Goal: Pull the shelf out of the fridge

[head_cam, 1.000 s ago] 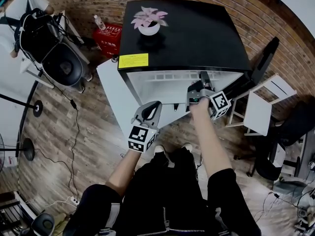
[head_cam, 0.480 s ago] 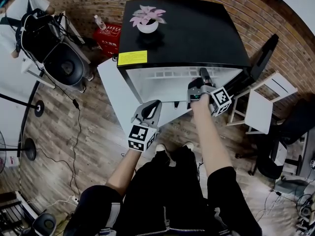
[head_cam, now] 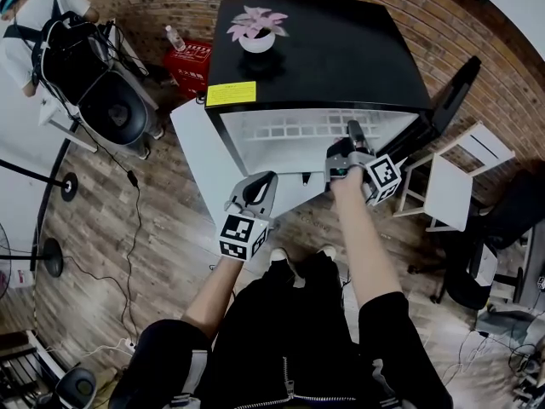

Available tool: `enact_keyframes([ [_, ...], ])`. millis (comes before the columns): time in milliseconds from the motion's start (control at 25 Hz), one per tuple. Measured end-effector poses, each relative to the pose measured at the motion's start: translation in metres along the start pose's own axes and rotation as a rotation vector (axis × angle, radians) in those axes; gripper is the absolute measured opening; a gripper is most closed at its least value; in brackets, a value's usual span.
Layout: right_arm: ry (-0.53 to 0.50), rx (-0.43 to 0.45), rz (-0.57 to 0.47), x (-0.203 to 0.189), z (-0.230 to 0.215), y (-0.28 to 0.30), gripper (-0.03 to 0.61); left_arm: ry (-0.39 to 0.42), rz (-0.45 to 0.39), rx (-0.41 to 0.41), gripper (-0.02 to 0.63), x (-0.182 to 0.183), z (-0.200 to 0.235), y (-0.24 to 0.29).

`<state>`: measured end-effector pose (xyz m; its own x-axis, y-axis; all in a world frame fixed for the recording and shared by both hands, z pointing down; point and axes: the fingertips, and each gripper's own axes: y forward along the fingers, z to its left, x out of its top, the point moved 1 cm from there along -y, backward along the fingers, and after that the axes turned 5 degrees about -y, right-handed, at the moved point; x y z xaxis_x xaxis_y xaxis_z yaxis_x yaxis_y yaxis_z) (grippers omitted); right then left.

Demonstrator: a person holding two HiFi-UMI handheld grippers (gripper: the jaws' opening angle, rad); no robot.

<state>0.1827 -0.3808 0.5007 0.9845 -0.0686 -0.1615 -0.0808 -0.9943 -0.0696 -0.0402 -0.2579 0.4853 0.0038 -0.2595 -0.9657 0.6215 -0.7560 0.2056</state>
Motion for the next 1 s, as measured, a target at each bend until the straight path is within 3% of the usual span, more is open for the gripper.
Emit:
enact_keyframes([
  [400,-0.009,-0.001,0.012,0.000,0.001,-0.011,0.028,-0.043,-0.013,0.003,0.025,-0.001,-0.004,0.001],
  [560,-0.001,0.000,0.013,0.001,0.001,-0.014,0.028,-0.121,-0.026,0.011,0.032,0.000,-0.001,0.006],
  [680,0.005,0.003,0.013,-0.001,0.004,-0.018,0.028,-0.253,-0.049,0.009,0.121,0.001,0.004,0.014],
  [880,0.010,0.004,0.021,-0.003,0.002,-0.027,0.028,-0.633,-0.139,0.019,0.171,-0.001,0.019,0.029],
  [1000,0.002,0.011,0.027,-0.003,0.003,-0.032,0.028,-0.770,-0.198,-0.002,0.190,0.003,0.017,0.034],
])
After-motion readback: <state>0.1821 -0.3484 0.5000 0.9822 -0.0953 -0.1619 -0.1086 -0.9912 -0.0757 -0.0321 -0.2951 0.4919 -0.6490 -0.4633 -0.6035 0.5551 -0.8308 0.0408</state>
